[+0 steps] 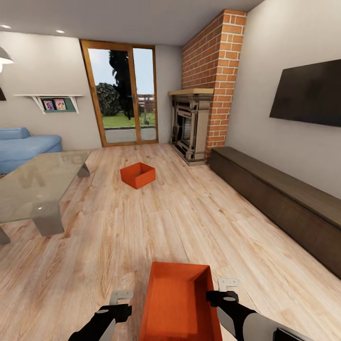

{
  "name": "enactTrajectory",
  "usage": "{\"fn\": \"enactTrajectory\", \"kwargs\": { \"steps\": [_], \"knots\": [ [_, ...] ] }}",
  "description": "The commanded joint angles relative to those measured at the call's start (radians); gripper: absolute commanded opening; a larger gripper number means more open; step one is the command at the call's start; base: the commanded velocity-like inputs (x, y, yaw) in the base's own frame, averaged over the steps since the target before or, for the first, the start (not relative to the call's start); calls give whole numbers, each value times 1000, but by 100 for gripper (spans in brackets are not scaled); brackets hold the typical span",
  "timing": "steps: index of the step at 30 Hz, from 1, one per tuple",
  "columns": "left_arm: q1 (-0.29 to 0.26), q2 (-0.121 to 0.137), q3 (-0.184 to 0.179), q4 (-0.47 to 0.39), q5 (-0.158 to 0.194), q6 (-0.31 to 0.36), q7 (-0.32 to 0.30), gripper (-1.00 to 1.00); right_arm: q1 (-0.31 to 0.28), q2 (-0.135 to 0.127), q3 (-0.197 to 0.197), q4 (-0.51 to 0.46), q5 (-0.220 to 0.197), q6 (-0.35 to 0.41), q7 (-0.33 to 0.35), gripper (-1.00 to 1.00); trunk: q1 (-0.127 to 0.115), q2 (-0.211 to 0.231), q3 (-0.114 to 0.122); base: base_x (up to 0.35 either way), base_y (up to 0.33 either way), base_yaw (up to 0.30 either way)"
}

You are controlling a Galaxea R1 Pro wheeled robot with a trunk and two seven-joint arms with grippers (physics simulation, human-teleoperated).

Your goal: Move the two storage containers from the living room to the garage. In the garage, place one container on the floor and stack the other container on top of it (either order is fine).

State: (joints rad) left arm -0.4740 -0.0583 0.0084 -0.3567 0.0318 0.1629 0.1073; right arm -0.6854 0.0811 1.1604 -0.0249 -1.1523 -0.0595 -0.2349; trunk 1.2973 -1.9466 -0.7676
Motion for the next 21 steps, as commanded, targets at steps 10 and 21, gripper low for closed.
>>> {"fn": "enactTrajectory", "kwargs": {
  "steps": [10, 21],
  "knots": [
    [0, 0, 0, -2, 3, 7, 3, 100, 0, 0, 8, -1, -11, -2, -8, 100, 0, 0, -1, 0, 0, 1],
    [0, 0, 1, -2, 3, 7, 3, 100, 0, 4, 4, 0, -17, -2, -57, 100, 0, 0, -1, 0, 0, -217]
  ]
}}
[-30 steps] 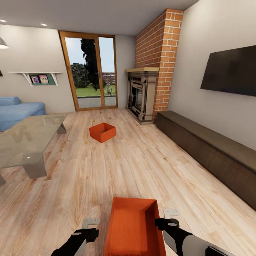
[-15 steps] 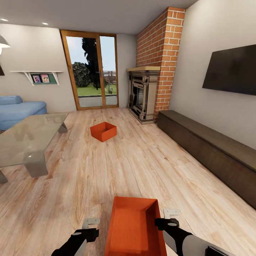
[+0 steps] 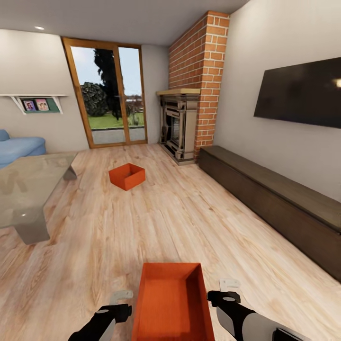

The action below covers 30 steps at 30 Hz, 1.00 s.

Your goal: Move the two storage containers from the living room to the garage. In the garage, place one container on the floor and stack the other container on top of it (either order is fine).

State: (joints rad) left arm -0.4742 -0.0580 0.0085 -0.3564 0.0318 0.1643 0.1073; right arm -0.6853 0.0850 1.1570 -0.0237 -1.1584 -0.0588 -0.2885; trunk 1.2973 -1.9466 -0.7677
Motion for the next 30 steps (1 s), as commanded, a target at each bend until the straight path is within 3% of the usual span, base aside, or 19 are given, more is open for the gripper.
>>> {"fn": "enactTrajectory", "kwargs": {
  "steps": [1, 17, 23, 30],
  "knots": [
    [0, 0, 0, -3, 4, 6, 3, 100, 0, 0, 9, -1, -11, -3, -2, 100, 0, 0, -1, 0, 0, -167],
    [-2, -2, -1, -63, 4, 15, 3, 100, 1, 4, 26, -2, 1, -16, 6, 100, 0, 0, -1, 0, 0, -28],
    [-55, -7, 1, -54, 5, 18, 5, 100, 1, 3, 29, -2, 0, -23, 6, 100, 0, 0, -1, 0, 0, 0],
    [-67, -14, 1, -49, 5, 22, 6, 100, 4, 3, 29, -1, 0, -27, 6, 100, 0, 0, -1, 0, 0, 0]
  ]
}}
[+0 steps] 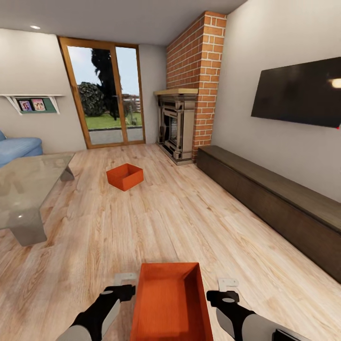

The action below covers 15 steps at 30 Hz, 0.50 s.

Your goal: Move the two storage containers from the living room to the garage. In the garage, place one container on the floor and stack the other container on top of it (either order is fine).

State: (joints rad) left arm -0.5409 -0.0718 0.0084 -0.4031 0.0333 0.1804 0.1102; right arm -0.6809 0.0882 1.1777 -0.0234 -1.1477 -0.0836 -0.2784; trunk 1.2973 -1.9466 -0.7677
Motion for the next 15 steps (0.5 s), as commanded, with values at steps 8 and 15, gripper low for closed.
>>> {"fn": "enactTrajectory", "kwargs": {
  "steps": [8, 15],
  "knots": [
    [-2, -13, 1, 17, 3, 8, 6, 100, 20, 2, 12, 3, -11, -3, 23, 100, 0, 0, -1, 0, 0, 0],
    [-2, -17, 1, 49, 3, 8, 6, 100, 55, 18, 13, 4, 32, -19, 32, 100, 0, 0, -1, 0, 0, 0]
  ]
}}
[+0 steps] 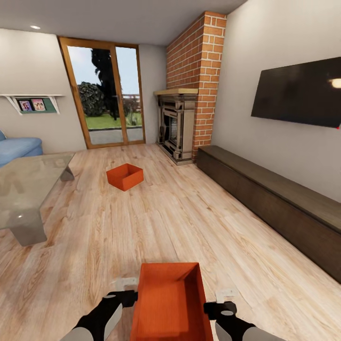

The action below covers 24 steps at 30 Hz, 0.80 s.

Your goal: Move the two storage containers from the living room to the garage. In the garage, place one container on the floor and stack the other container on top of it (either order is fine).

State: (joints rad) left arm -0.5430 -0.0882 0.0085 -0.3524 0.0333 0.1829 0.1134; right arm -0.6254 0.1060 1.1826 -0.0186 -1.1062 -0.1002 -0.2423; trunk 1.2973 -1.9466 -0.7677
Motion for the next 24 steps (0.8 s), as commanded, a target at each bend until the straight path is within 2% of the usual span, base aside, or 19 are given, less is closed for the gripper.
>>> {"fn": "enactTrajectory", "kwargs": {
  "steps": [1, 6, 18, 24],
  "knots": [
    [0, -1, 1, -1, 4, 6, 3, 100, 3, 2, 8, -1, -3, -4, -4, 100, 0, 0, -1, 0, 0, 0],
    [0, -7, 1, 26, 4, 5, 3, 100, 27, 13, 9, 0, 25, -21, -3, 100, 0, 0, -1, 0, 0, 0],
    [0, -10, 1, 53, 2, -6, 2, 100, 34, 18, 8, 0, 28, -28, -3, 100, 0, 0, -1, 0, 0, 0],
    [0, -12, 1, 56, 2, -6, 2, 100, 58, 19, 8, 0, 29, -29, -2, 100, 0, 0, -1, 0, 0, 0]
  ]
}}
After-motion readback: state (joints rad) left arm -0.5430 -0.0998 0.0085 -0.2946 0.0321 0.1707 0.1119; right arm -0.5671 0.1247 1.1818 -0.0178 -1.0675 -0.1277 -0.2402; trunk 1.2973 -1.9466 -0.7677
